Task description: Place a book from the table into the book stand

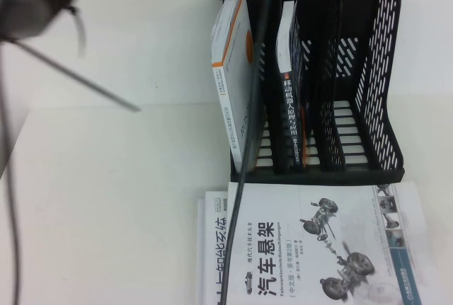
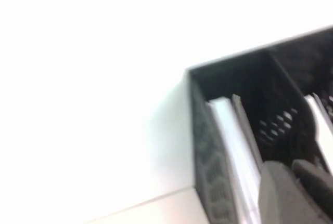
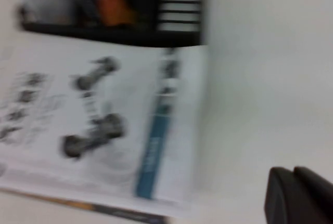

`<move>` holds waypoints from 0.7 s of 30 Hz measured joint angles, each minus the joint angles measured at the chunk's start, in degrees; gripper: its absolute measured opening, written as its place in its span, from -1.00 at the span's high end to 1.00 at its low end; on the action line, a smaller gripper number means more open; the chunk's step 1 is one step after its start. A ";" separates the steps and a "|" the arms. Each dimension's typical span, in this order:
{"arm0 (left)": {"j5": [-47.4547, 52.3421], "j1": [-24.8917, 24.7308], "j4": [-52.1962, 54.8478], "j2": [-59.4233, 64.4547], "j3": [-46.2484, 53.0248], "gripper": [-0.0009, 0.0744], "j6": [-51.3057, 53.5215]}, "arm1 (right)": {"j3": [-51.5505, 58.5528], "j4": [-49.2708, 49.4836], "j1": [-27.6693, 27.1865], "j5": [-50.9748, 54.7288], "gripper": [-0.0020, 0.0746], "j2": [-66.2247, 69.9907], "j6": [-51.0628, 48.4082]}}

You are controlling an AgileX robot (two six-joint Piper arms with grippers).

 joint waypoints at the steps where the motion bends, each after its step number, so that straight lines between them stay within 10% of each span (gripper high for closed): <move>1: 0.00 0.00 1.23 -1.59 1.25 0.94 -0.89 | 1.68 2.36 0.00 -2.19 0.96 0.00 -1.51; 21: -41.92 -2.28 4.52 -37.23 68.84 0.98 -3.55 | 18.64 6.12 0.00 -15.56 0.96 0.10 -5.66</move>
